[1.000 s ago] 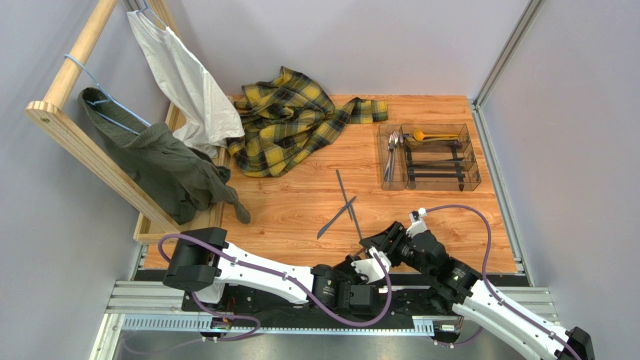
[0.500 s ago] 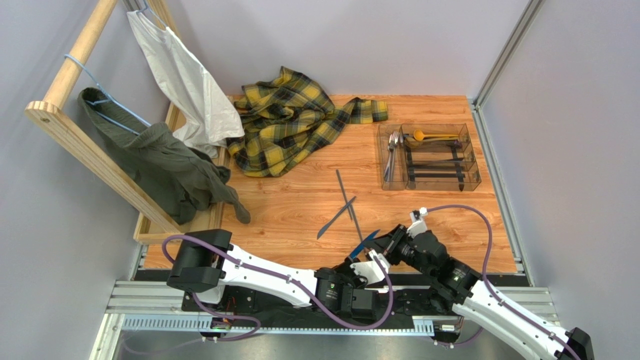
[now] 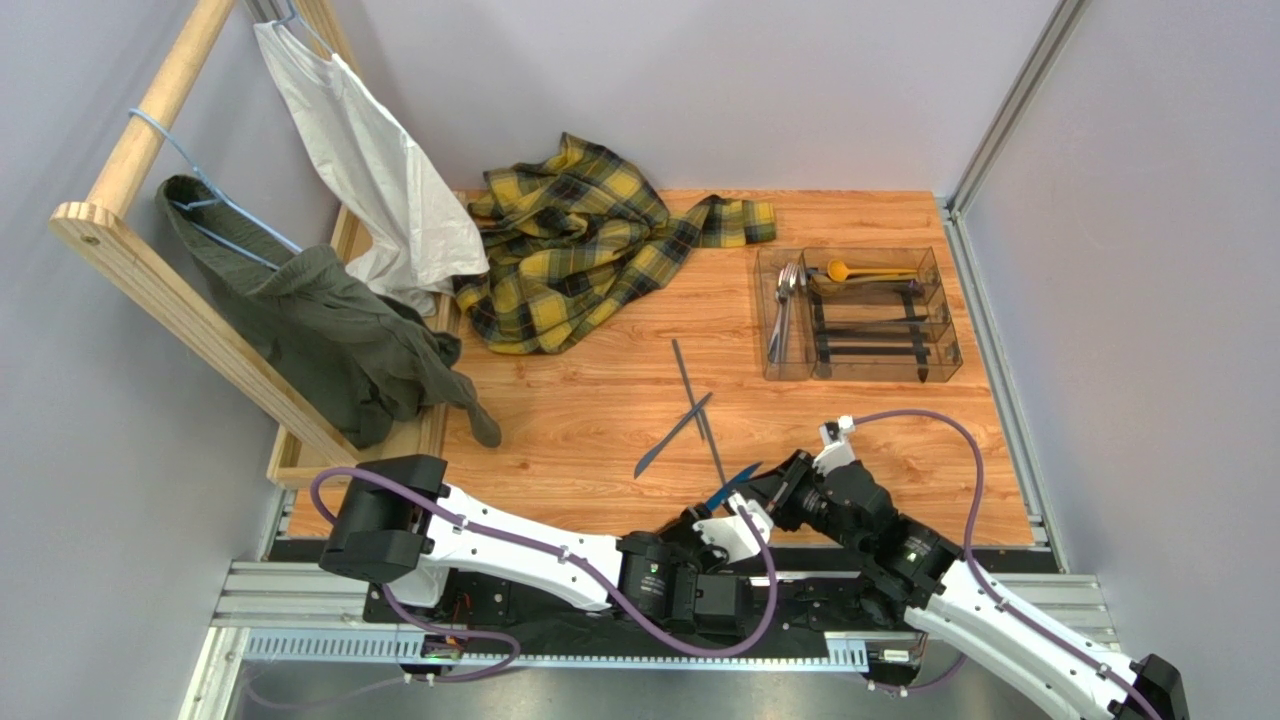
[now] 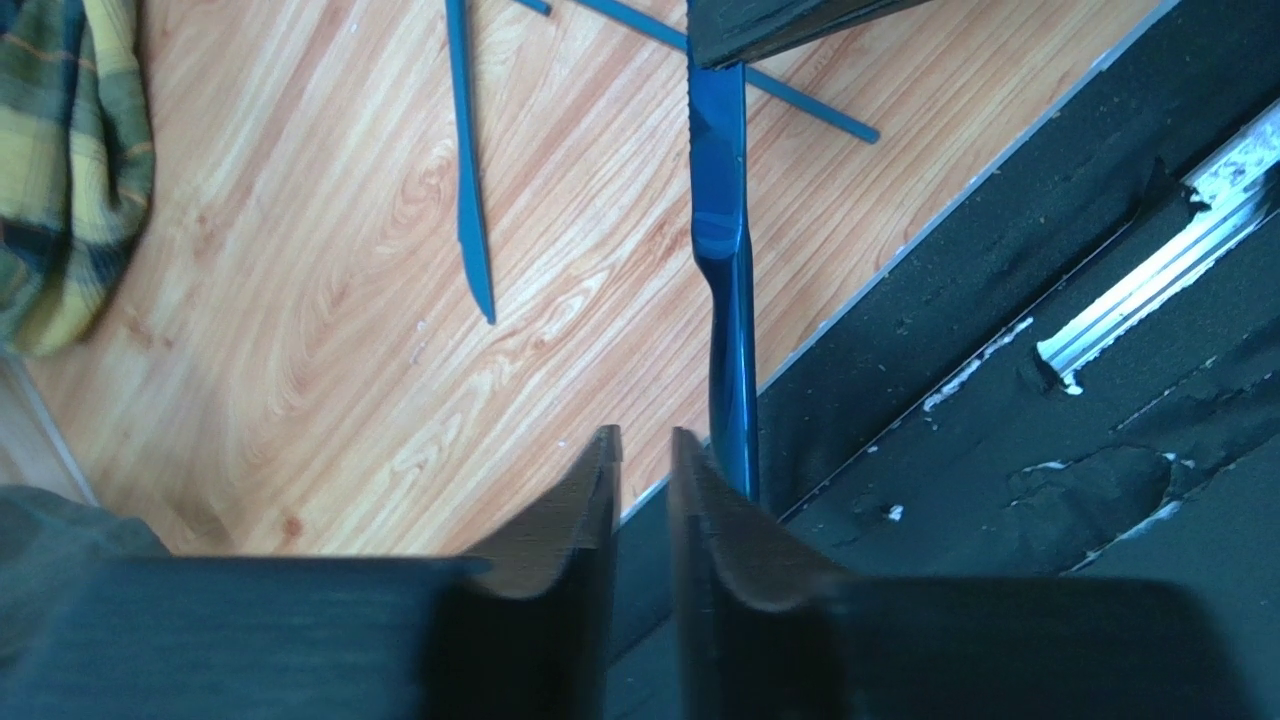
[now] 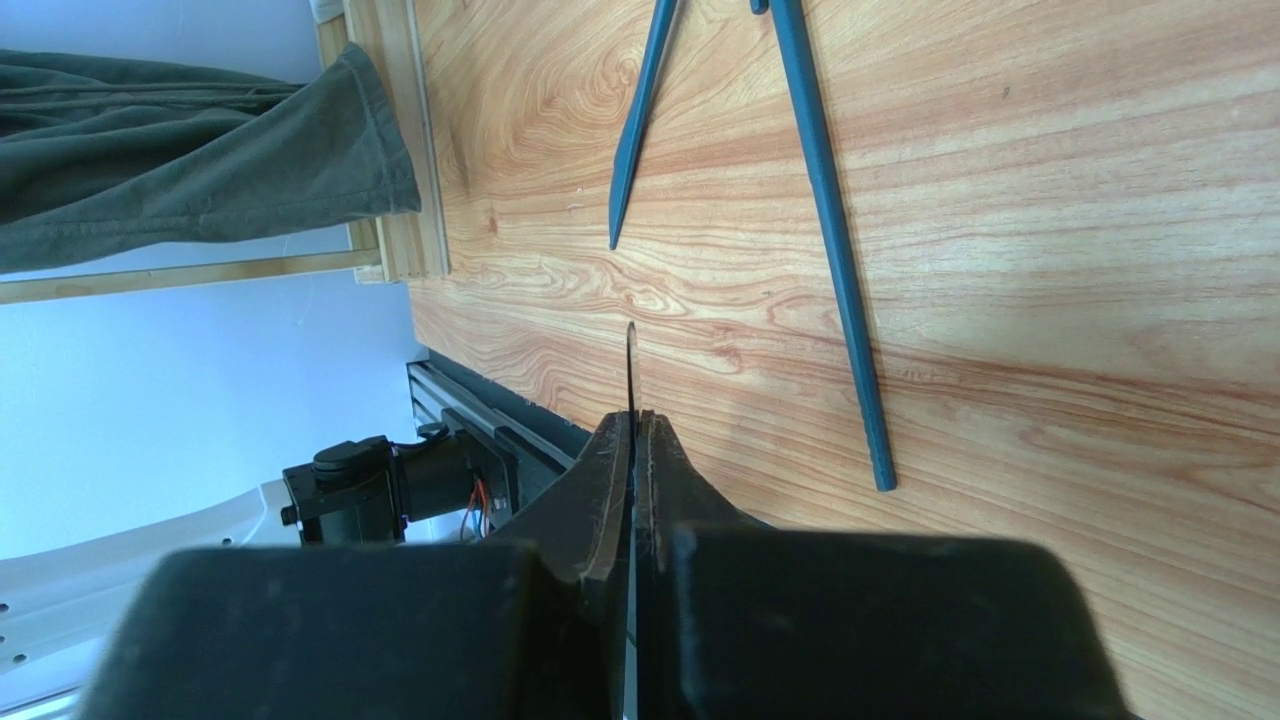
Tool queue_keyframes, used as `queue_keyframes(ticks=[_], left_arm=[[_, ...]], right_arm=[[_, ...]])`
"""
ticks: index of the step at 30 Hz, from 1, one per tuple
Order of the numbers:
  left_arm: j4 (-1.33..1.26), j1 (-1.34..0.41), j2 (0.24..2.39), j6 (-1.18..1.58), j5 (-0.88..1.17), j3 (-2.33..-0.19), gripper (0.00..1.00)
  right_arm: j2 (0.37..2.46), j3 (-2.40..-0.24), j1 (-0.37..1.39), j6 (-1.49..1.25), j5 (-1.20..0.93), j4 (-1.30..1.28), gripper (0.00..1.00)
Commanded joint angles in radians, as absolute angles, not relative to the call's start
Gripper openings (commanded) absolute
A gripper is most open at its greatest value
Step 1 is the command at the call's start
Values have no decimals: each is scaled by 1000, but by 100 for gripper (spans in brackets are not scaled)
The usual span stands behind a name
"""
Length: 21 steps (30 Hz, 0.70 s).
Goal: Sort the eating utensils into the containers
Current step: Pick up the knife at the corner of the board.
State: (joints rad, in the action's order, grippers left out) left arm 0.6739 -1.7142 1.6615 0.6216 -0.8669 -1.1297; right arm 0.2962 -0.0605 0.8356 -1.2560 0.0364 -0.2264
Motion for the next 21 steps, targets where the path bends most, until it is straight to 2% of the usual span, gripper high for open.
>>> queue_keyframes(ticks=[1, 3, 4, 12, 21], left_arm=[[681, -1718, 1605, 653, -899, -1120, 57], [673, -1713, 1591, 657, -899, -1108, 71], [664, -1707, 1574, 650, -878, -1100, 73], [457, -1563, 1424, 555, -632, -951, 74], [350, -1336, 1217, 512, -316, -828, 74]], right_arm=[[273, -54, 838, -1252, 60, -227, 0], [265, -55, 838, -1250, 63, -238, 0], [262, -55, 838, -1249, 63, -241, 0], [247, -77, 838, -1229, 78, -278, 0], [281, -97, 839, -1213, 72, -249, 0]])
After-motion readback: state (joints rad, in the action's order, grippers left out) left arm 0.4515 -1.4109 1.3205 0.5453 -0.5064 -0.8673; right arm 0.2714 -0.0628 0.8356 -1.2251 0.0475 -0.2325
